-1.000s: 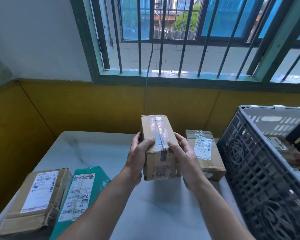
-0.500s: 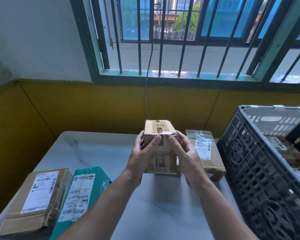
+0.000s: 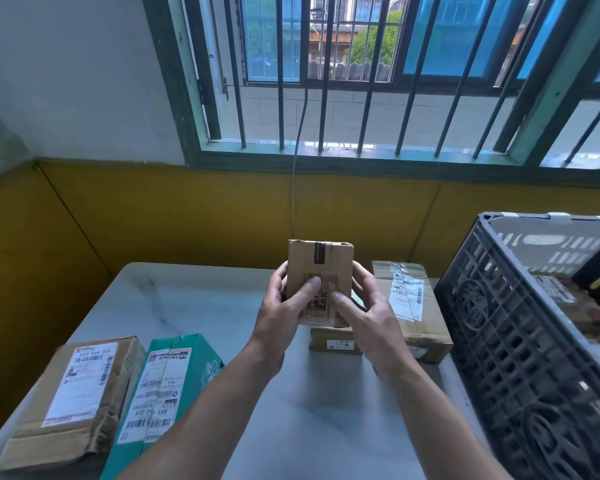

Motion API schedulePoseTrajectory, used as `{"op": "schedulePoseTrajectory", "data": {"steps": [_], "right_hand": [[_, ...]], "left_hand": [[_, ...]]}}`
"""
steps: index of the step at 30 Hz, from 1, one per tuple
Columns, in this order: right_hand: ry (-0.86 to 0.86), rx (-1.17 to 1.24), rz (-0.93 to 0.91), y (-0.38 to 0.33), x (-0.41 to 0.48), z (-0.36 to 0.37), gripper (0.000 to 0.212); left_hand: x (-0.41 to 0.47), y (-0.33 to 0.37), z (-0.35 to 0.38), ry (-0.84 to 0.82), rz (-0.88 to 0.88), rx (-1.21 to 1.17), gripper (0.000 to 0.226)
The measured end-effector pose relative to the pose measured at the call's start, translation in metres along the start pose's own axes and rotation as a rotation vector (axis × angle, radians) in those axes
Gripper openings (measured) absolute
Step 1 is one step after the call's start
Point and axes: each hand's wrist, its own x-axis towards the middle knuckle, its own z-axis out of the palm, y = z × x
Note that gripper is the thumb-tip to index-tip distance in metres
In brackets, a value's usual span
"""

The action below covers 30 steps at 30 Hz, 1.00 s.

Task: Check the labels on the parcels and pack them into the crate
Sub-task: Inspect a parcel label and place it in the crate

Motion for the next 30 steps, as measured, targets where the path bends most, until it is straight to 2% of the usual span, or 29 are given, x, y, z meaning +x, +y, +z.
{"op": "schedulePoseTrajectory", "data": {"steps": [3, 8, 12, 15, 18, 22, 25, 30], "right_hand": [[0.008, -0.022, -0.011, 0.000, 0.000, 0.001, 0.060], [0.119, -0.053, -0.049, -0.002, 0.001, 0.001, 0.053], [0.002, -0.048, -0.049, 0.001, -0.001, 0.000, 0.069], [-0.057, -0.068, -0.040, 0.002, -0.003, 0.000, 0.082], [-0.028, -0.062, -0.080, 0.000, -0.004, 0.000, 0.078], [0.104, -0.035, -0.121, -0.003, -0.002, 0.000, 0.063], [0.155, -0.054, -0.128, -0.001, 0.001, -0.002, 0.056], [0.110, -0.088, -0.126, 0.005, -0.001, -0.003, 0.058]], "left_hand": [[0.000, 0.000, -0.001, 0.002, 0.011, 0.004, 0.048], [-0.004, 0.004, -0.003, -0.041, 0.033, 0.063, 0.055], [-0.005, 0.006, 0.000, 0.009, 0.047, 0.044, 0.040], [-0.006, 0.008, 0.002, 0.031, 0.053, 0.030, 0.056], [-0.006, 0.009, 0.004, -0.010, 0.065, 0.088, 0.068], [-0.008, 0.008, 0.002, -0.045, 0.065, 0.118, 0.076], [-0.011, 0.009, 0.003, 0.026, 0.071, 0.115, 0.069], [-0.013, 0.011, 0.005, 0.093, 0.081, 0.092, 0.060]]}}
